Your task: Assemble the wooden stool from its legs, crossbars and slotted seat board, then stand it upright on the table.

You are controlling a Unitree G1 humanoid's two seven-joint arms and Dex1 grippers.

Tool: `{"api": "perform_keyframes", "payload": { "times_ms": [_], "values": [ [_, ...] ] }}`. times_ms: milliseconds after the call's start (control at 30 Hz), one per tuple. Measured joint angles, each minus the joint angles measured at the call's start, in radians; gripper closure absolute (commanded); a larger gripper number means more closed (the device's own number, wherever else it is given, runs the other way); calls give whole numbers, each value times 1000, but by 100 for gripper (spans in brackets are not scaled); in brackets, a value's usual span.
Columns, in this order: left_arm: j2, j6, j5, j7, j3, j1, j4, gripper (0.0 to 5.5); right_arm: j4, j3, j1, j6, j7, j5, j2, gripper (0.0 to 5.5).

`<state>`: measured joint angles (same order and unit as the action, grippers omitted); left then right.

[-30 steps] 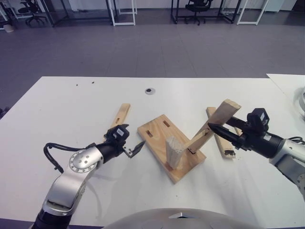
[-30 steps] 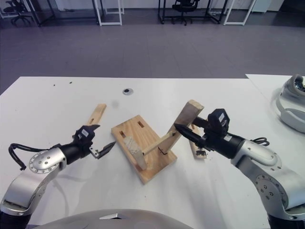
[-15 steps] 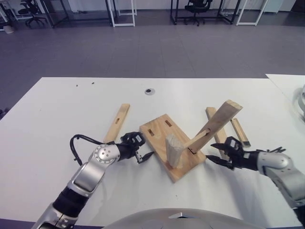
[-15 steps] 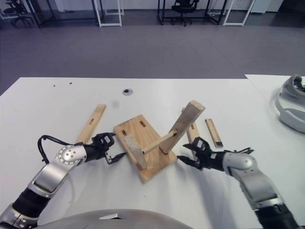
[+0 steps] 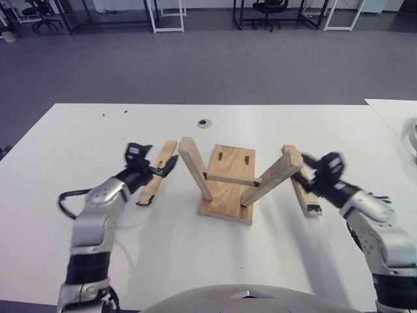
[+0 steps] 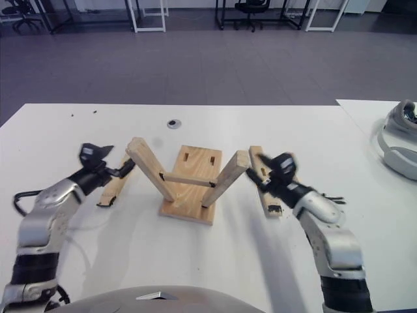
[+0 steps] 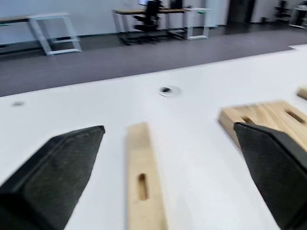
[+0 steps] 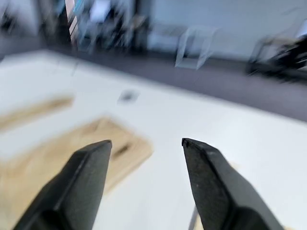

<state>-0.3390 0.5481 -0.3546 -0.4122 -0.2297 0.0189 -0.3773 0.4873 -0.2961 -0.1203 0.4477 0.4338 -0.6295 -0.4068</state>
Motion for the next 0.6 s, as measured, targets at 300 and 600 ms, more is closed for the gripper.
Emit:
{"api": "perform_keyframes", "payload": {
  "times_ms": [300,600],
  "values": [
    [329,475,-227,535,71,70,-491,54,402,5,-23,148,-510,-432,62,275],
    [370,569,-141,684,157,73,-523,54,429,108,7,147,-601,-346,54,275]
  ]
}}
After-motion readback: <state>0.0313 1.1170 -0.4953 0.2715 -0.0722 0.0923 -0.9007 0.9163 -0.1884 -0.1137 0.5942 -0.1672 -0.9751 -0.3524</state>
